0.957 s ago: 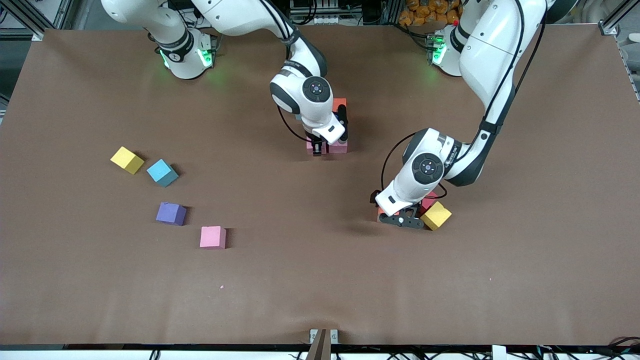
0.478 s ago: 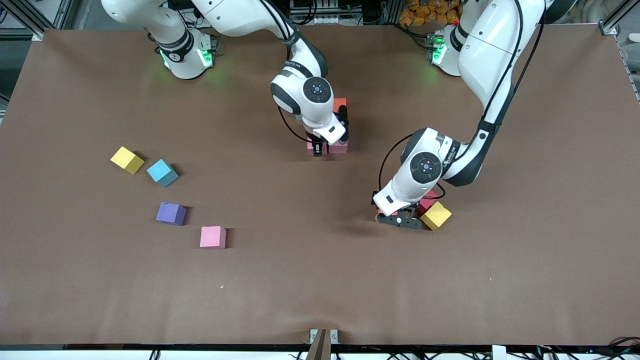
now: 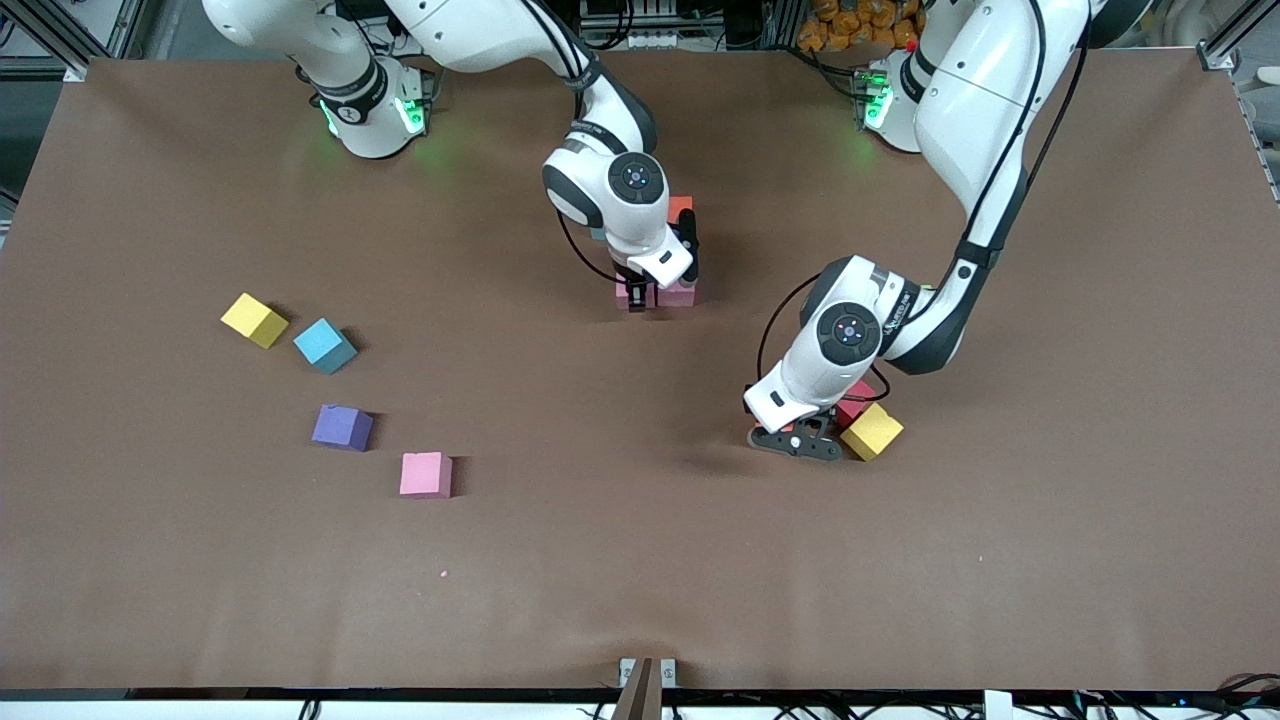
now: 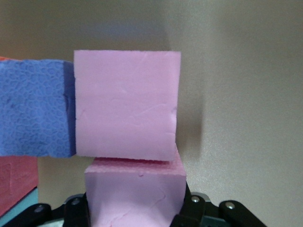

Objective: Form number 2 with 11 blocks

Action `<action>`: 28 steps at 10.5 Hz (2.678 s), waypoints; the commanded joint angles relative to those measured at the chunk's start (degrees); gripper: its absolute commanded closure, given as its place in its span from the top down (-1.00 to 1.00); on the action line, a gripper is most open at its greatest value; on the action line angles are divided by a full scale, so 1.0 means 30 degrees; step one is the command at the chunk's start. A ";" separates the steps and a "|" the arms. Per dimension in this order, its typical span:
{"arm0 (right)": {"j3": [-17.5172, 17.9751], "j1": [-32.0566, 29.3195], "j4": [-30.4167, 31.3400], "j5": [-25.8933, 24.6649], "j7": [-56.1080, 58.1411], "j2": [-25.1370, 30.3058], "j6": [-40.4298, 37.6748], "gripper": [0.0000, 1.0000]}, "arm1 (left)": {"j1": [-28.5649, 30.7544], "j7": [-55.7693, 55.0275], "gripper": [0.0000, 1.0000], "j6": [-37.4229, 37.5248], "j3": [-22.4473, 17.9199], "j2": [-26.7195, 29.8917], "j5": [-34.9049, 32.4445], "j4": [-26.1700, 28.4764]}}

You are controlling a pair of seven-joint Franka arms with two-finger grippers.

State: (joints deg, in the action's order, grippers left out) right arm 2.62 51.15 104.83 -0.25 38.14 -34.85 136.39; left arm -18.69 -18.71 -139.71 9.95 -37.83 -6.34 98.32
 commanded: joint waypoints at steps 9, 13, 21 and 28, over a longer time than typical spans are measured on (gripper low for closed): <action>-0.0110 -0.2484 -0.0488 -0.0006 -0.0349 0.2532 -0.3388 1.00 | -0.0302 -0.4620 -0.44 0.2186 0.0928 0.3089 -0.0085 0.0127; -0.0286 -0.5438 -0.1485 -0.0035 -0.0145 0.2914 -0.5530 1.00 | -0.0332 -1.0090 -0.42 0.2449 0.2422 0.3119 -0.0085 0.0098; -0.0315 -1.2129 -0.3448 -0.0123 -0.3524 0.1103 -0.3050 1.00 | -0.5160 -3.4720 -0.44 0.2450 0.3070 0.2008 -0.0144 -0.1542; -0.0286 -1.3067 -0.6930 -0.0153 -1.6040 -0.2706 -0.2835 1.00 | -0.8064 -4.7283 -0.52 0.2158 0.2574 -0.0570 -0.0349 -0.3945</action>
State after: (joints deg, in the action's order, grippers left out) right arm 0.80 12.55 88.10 -0.19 -3.64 -40.29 129.03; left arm -41.29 -156.11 -133.25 18.89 -37.27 -6.38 89.17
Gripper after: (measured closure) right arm 0.000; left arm 0.458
